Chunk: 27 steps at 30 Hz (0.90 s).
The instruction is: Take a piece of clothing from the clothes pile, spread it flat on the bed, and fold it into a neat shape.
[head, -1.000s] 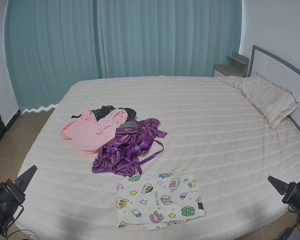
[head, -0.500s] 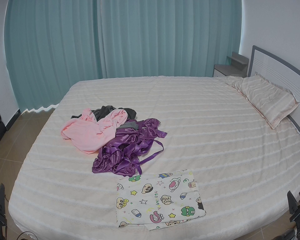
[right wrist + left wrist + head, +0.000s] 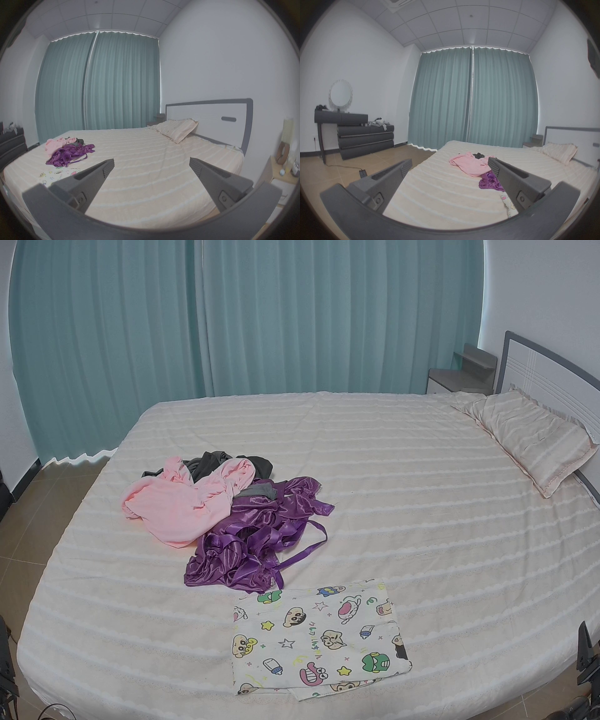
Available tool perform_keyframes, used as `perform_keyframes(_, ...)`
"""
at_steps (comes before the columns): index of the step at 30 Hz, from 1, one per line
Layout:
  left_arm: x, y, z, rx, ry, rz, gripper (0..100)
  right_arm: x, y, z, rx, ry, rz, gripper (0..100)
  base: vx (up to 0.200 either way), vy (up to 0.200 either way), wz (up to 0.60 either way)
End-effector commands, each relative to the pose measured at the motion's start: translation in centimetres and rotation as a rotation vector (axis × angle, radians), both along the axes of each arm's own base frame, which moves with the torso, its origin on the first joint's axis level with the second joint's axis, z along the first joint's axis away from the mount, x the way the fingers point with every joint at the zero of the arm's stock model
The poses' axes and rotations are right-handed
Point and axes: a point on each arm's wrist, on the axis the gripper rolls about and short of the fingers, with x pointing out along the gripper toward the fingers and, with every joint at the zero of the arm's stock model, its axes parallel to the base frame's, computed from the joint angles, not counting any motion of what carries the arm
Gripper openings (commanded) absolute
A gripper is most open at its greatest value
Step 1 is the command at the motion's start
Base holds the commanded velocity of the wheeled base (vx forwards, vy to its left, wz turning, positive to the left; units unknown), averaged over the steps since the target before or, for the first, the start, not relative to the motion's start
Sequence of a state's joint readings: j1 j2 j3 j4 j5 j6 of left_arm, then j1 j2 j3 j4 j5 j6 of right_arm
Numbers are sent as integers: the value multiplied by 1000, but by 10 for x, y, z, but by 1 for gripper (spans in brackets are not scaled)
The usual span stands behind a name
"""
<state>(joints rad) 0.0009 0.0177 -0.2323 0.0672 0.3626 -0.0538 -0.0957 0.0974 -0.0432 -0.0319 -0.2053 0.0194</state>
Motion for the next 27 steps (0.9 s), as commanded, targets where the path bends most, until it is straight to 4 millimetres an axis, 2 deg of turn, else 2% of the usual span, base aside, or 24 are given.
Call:
perform_keyframes(1, 19, 0, -34, 140, -5, 30, 100, 3, 0, -6, -120, 21, -2, 100, 0, 0, 0)
perform_keyframes(8, 21, 0, -41, 140, 54, 1, 100, 3, 1, -8, -115, 33, 67, 100, 0, 0, 0)
perform_keyframes(10, 22, -2, -49, 123, 122, -81, 100, 3, 2, -8, -93, 24, 93, 100, 0, 0, 0)
perform_keyframes(13, 22, -4, -49, 48, 92, -197, 100, 4, 3, -8, 1, 2, 137, 100, 0, 0, 0)
perform_keyframes(18, 23, -5, -49, 9, 82, -212, 100, 2, 3, -14, 39, 74, 152, 100, 0, 0, 0)
perform_keyframes(27, 23, -7, -49, 88, 101, -315, 100, 3, 4, -15, -1, 78, 176, 100, 0, 0, 0)
